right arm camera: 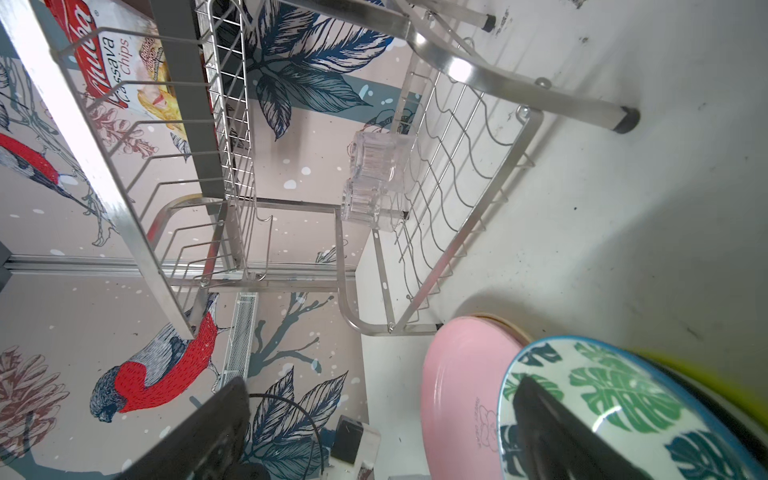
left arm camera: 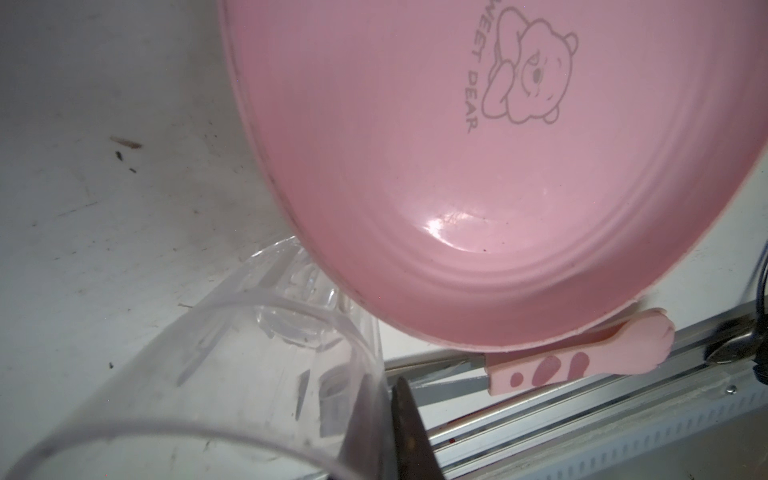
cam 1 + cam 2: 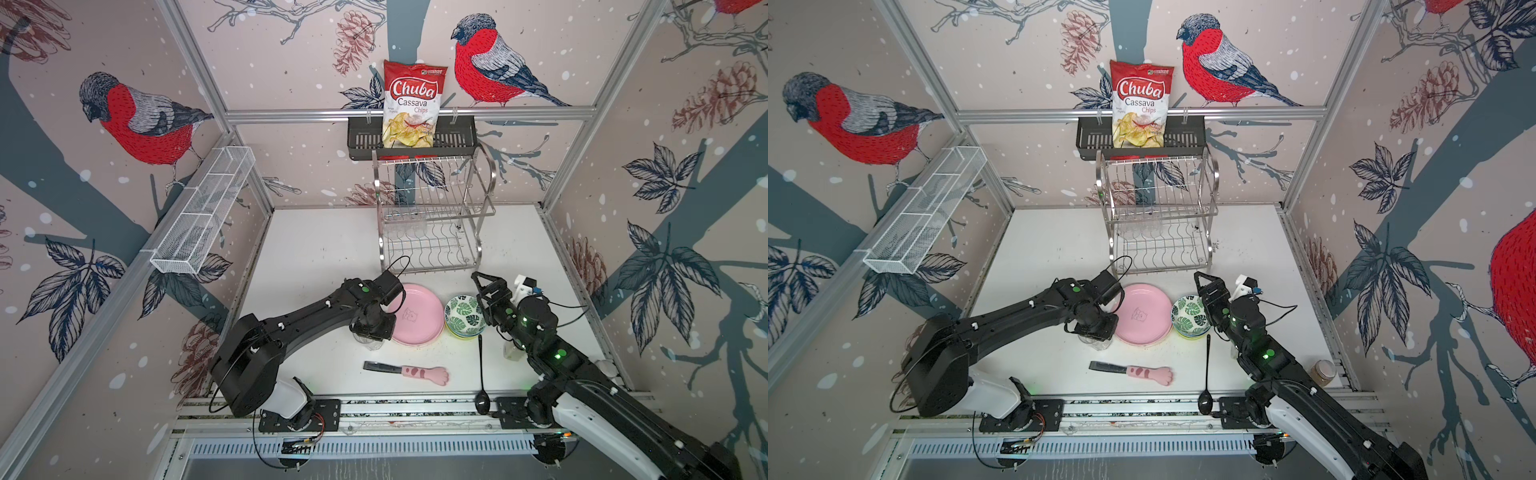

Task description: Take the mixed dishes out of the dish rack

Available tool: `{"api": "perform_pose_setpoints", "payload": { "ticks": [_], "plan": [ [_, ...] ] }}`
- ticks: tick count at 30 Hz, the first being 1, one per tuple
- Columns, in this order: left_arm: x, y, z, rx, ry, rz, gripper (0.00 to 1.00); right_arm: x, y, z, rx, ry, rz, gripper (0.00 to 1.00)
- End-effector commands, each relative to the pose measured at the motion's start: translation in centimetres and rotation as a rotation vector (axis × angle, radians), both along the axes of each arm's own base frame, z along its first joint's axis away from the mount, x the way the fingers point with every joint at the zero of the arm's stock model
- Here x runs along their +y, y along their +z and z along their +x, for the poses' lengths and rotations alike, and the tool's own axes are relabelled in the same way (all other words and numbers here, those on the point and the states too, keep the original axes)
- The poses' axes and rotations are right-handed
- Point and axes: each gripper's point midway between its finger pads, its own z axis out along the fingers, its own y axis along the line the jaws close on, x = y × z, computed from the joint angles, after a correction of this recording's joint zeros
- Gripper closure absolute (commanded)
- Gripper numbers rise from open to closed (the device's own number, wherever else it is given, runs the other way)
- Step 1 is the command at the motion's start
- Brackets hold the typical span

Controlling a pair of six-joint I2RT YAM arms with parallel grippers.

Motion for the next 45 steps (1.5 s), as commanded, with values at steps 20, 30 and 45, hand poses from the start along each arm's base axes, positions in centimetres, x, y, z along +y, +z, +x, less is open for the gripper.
{"api": "perform_pose_setpoints", "payload": {
  "ticks": [20, 30, 45],
  "plan": [
    [0.5, 8.3, 3.8, -0.233, 0.032, 0.003, 0.59, 4.4, 2.6, 2.6, -0.077, 0.158, -0.242, 0.01],
    [3.4, 11.3, 7.5, -0.402, 0.156, -0.001, 0.33, 10.1, 3.1, 3.3, -0.148, 0.277, -0.479, 0.01],
    [0.7, 14.2, 17.4, -0.655, 0.311, -0.368, 0.19, 12.2, -0.6, 5.7, -0.207, 0.328, -0.929, 0.1]
  ]
}}
